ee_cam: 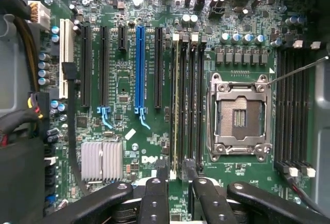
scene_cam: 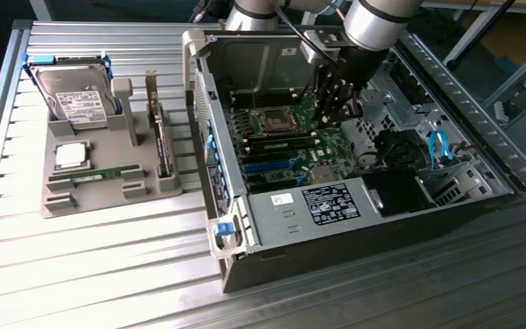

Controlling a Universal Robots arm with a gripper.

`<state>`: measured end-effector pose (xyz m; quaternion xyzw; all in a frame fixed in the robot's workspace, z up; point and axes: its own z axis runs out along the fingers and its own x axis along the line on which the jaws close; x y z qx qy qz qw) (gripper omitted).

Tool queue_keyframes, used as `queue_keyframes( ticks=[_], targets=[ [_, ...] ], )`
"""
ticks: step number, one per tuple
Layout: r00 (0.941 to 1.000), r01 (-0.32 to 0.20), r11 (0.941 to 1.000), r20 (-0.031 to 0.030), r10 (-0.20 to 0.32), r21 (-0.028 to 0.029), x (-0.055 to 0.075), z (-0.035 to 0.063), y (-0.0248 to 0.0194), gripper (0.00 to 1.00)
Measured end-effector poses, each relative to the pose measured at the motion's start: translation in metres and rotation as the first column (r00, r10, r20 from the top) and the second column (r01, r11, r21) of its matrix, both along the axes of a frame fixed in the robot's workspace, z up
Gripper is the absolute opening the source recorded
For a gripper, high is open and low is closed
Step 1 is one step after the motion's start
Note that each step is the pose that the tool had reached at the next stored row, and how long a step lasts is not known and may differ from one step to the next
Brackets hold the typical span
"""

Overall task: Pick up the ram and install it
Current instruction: 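Insert the ram into the slot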

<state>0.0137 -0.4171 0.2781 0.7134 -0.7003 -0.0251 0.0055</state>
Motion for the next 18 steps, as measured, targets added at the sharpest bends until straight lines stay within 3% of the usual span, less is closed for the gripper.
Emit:
queue_keyframes(
  ticks=[4,18],
  targets=[
    [1.0000,0.000,1.0000,0.0001,0.000,-0.0002,0.000,0.0005,0.0000,0.26],
    [1.0000,0.000,1.0000,0.0001,0.000,-0.0043,0.000,0.0372,0.0000,0.26]
  ],
)
